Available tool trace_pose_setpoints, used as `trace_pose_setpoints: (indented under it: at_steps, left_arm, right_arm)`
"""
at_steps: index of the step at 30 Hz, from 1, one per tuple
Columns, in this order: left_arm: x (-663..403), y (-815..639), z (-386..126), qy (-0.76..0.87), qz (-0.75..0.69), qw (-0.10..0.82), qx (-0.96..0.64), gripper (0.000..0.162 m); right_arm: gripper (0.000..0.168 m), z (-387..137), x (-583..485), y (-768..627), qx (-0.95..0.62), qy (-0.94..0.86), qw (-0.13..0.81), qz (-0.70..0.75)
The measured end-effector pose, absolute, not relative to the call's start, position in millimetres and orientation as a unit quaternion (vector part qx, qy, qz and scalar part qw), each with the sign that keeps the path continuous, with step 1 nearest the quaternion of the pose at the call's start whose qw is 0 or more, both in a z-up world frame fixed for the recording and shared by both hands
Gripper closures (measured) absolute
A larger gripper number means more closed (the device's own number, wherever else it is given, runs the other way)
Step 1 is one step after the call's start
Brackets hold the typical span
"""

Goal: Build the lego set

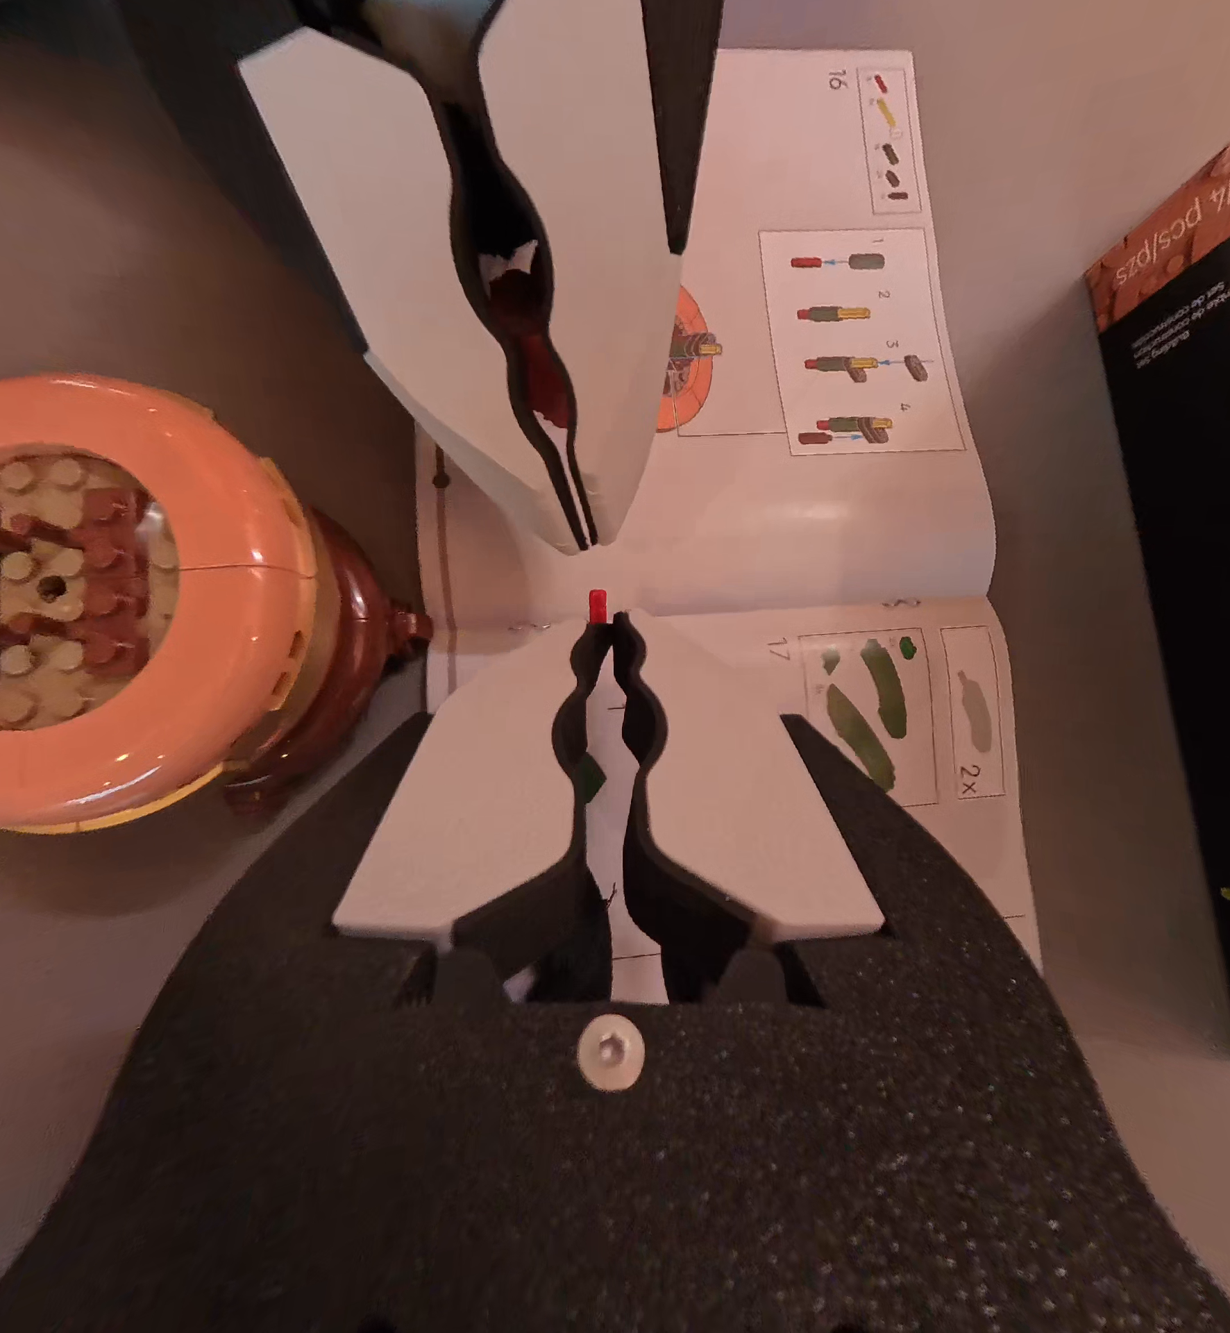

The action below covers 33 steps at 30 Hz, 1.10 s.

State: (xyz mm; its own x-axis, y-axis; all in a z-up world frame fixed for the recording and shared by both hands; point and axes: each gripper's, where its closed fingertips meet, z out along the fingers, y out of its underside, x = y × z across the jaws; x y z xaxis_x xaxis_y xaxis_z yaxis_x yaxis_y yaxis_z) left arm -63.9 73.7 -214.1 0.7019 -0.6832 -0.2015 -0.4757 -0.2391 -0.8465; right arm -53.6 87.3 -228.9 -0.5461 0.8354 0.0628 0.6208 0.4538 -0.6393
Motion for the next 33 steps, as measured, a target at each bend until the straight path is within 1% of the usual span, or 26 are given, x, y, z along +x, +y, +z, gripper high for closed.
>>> trace_pose_setpoints:
  at_steps: [8, 15, 18, 23, 27, 29, 31, 33]
  left_arm:
    - [-44, 84, -219, 0.4, -0.128, 0.482, -0.769, 0.161]
    - [-53, 88, -232, 0.4, -0.099, 0.461, -0.786, 0.161]
    - [-66, 93, -230, 0.389, -0.075, 0.457, -0.797, 0.161]
    - [-121, 82, -229, 0.358, 0.01, 0.417, -0.835, 0.16]
    - [-158, 61, -215, 0.285, 0.018, 0.436, -0.854, 0.16]
    - [-168, 56, -207, 0.257, 0.016, 0.461, -0.849, 0.16]
    - [-158, 57, -202, 0.251, -0.027, 0.491, -0.834, 0.161]
    - [-150, 59, -207, 0.266, -0.044, 0.491, -0.828, 0.161]
  right_arm:
    - [0.164, -234, -39, 91, -0.462, -0.819, 0.191, 0.281]
    - [0.164, -237, -55, 99, -0.467, -0.819, 0.201, 0.266]
    - [0.164, -232, -63, 106, -0.482, -0.809, 0.209, 0.263]
    - [0.164, -224, -78, 104, -0.466, -0.816, 0.215, 0.267]
    - [0.164, -216, -102, 94, -0.455, -0.812, 0.205, 0.302]
    - [0.164, -218, -114, 87, -0.441, -0.822, 0.189, 0.305]
    - [0.164, -224, -124, 82, -0.424, -0.837, 0.178, 0.295]
    - [0.164, -231, -131, 78, -0.414, -0.849, 0.164, 0.284]
